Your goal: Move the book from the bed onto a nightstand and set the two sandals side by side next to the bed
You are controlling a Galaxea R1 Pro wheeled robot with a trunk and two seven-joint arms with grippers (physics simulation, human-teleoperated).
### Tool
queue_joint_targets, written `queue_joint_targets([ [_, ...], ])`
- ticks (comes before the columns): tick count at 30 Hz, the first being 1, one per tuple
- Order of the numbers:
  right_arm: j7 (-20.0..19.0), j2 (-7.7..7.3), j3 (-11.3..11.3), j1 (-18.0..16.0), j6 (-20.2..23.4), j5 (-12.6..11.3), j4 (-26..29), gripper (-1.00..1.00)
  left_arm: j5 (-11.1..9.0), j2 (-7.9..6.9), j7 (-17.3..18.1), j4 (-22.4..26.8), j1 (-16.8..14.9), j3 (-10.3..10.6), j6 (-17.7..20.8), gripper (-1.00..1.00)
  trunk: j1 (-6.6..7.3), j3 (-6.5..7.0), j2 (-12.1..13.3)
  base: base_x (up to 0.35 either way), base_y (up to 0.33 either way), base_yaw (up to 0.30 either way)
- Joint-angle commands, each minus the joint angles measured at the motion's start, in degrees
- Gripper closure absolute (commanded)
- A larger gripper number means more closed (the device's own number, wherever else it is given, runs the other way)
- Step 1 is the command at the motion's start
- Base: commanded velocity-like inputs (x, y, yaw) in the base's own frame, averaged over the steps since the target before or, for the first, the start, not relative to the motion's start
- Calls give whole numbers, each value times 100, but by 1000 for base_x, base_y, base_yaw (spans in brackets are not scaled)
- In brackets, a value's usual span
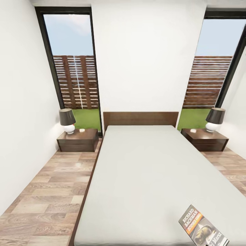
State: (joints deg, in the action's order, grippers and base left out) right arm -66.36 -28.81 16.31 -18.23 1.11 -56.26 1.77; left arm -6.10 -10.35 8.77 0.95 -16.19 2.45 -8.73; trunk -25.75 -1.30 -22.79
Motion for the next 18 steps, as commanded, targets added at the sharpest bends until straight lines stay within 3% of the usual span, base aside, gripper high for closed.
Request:
queue_joint_targets([
  [1,-23,-2,42,-5,12,-56,-4,100,-62,-2,28,-7,-6,28,-15,-100,-4,-12,-13,0,0,0],
  [7,-30,-6,43,-5,12,-57,-2,100,-60,-1,28,-7,-7,28,-15,-100,-4,-9,-13,0,0,22],
  [18,-18,-3,48,-5,12,-52,-10,100,-58,18,28,-7,-7,28,-23,-100,-4,-8,-13,0,0,266],
])
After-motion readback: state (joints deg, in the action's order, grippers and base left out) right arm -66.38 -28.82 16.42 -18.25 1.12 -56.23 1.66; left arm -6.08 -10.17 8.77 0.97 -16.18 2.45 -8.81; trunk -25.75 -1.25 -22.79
